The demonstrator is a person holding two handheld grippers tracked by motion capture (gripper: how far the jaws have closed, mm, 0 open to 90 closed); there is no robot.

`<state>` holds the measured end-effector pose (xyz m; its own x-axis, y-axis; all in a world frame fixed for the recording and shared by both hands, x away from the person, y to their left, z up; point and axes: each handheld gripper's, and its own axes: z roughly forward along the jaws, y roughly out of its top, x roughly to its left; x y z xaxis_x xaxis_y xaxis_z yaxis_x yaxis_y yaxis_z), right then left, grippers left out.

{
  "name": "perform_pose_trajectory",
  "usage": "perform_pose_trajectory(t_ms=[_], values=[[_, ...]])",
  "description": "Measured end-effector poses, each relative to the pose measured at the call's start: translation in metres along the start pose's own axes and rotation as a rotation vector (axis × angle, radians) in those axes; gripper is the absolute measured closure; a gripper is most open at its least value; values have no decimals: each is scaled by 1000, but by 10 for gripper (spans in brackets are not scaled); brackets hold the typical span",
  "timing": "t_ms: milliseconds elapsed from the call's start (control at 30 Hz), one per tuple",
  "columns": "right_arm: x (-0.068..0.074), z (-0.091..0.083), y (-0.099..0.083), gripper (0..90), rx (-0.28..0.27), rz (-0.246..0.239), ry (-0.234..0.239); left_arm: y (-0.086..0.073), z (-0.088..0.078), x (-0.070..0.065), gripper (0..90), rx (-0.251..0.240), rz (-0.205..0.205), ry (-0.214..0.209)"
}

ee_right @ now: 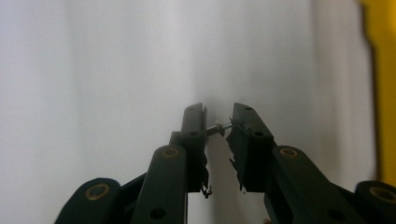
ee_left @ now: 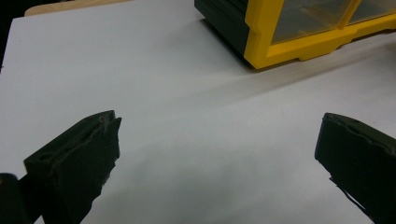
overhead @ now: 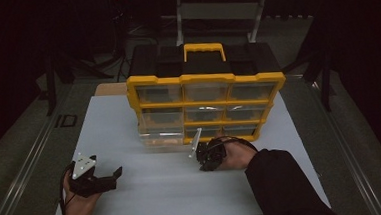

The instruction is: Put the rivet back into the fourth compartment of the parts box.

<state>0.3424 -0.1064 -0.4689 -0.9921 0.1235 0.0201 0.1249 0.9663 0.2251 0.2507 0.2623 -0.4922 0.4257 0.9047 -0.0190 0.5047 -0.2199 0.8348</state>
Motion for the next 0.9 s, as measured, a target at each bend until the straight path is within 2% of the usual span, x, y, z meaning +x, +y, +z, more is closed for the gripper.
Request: perform_pose_trajectory(t_ms=[33,67,100,167,200,267,400,500,600,667,800,900], values=[[0,-5,0,757,-13,-1,1,0,0,0,4,0,0,0],[-1,-9,0,828,-14,-4,-7,0,0,0,5,0,0,0],[-2,-14,0,832,-25,-9,-19,0,0,0,5,0,0,0],[-2,-26,1,833,-46,19,-17,0,0,0,5,-3,-1,-1],[-2,-26,1,833,-46,19,-17,0,0,0,4,-3,-1,-1],[-3,-40,4,858,-73,10,-23,0,0,0,5,-3,-2,-1],[-2,-46,5,891,-64,8,-30,0,0,0,5,-5,-2,-1],[-2,-41,4,865,-38,0,-34,0,0,0,4,-4,-1,-1],[-2,-32,3,833,-22,6,-5,0,0,0,5,-3,-1,-1],[-1,-22,5,818,-1,-10,15,0,0,0,5,-3,0,-1],[4,-6,8,773,47,-8,45,0,0,0,5,-6,-3,-1],[5,4,9,763,81,-21,50,0,0,0,4,-7,-4,-1]])
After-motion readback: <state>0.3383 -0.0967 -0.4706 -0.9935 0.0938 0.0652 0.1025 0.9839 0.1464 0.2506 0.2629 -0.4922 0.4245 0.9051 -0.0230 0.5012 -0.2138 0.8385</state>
